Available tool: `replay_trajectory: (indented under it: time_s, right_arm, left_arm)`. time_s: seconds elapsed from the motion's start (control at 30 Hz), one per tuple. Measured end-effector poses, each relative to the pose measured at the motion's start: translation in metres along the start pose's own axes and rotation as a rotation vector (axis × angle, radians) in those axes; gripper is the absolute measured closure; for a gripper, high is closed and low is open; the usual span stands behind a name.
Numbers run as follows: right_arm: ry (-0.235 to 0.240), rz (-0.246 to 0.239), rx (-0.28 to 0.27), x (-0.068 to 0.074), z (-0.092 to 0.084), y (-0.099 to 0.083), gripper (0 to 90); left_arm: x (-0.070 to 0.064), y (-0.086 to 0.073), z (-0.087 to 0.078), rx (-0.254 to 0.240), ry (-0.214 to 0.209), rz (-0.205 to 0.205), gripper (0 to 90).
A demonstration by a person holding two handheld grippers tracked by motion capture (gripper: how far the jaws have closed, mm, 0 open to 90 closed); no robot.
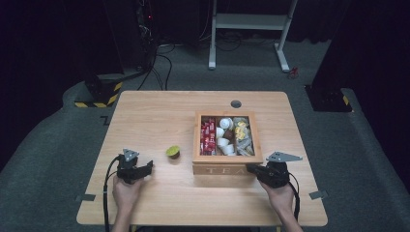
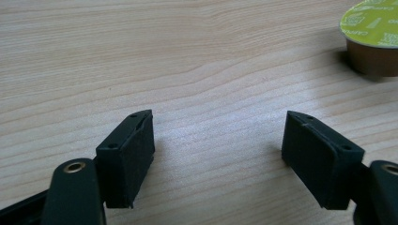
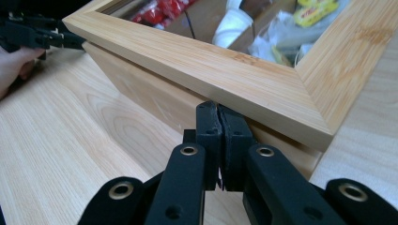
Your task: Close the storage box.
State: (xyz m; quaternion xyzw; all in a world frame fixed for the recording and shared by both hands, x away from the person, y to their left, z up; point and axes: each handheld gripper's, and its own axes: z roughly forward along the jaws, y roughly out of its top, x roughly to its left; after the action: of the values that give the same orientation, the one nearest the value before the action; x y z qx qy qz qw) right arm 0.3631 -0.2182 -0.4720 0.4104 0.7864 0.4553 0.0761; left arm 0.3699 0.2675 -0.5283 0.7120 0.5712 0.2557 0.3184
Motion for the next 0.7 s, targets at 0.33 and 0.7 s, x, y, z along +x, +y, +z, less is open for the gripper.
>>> replay_trajectory:
  time_s: [0.33, 0.7]
  right_arm:
    - [-0.012, -0.023, -0.019, 0.004, -0.004, -0.008, 85.2]
    - [-0.051, -0.011, -0.085, -0.006, -0.028, -0.007, 80.5]
  left_arm:
    - [0.000, 0.000, 0.000, 0.000, 0.001, 0.001, 26.0]
    - [0.000, 0.000, 0.000, 0.000, 0.001, -0.002, 25.9]
